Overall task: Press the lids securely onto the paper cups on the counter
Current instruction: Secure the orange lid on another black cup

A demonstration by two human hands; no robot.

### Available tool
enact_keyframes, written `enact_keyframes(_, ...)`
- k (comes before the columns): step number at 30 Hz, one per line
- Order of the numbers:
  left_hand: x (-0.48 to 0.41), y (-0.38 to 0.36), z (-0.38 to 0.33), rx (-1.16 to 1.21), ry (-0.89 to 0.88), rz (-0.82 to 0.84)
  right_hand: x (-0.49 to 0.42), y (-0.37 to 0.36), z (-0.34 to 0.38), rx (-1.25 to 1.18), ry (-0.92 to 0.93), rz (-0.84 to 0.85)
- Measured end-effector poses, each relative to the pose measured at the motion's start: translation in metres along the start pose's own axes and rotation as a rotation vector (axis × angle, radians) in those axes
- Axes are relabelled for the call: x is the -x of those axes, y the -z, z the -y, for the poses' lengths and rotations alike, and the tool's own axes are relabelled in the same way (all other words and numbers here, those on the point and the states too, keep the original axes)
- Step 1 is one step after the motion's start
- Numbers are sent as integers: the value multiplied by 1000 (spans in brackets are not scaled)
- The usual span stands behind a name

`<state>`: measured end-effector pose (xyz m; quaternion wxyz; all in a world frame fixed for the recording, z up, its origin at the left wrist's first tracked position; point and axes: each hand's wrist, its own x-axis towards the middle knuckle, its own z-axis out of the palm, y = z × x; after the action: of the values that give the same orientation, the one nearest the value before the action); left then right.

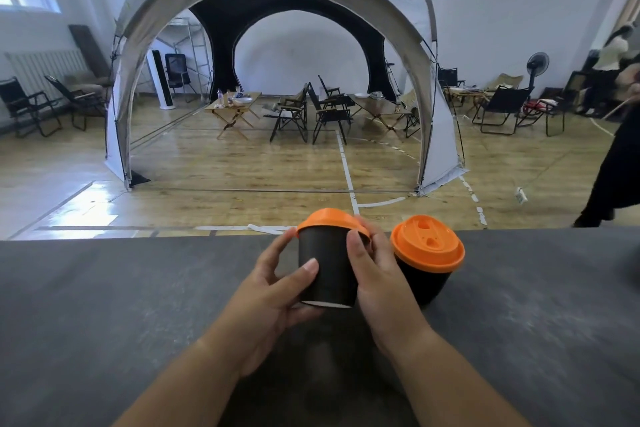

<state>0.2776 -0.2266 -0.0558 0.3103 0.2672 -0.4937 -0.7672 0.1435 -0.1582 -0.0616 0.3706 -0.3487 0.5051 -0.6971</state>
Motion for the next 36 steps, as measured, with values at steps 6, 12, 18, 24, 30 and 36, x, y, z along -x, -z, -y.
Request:
enact_keyframes(6,2,0,1,6,52,86,1,-1,2,75,65,-29)
enact_keyframes(12,3,-1,1,-110,-41,-9,-2,3,3,-97,-74,36)
enact_keyframes(18,3,-1,2,-103,-26,53,-3,4,-3,47,67,-42)
enact_keyframes(24,2,1,3,-186,-93,-18,-10,5,-10,-116,-99,-18)
enact_keyframes(30,3,1,3,-311,-128,14,2,2,-3,210,124,-10)
enact_keyframes(36,1,1,1,-111,-28,-19,0,2,-4,-14,-17,38)
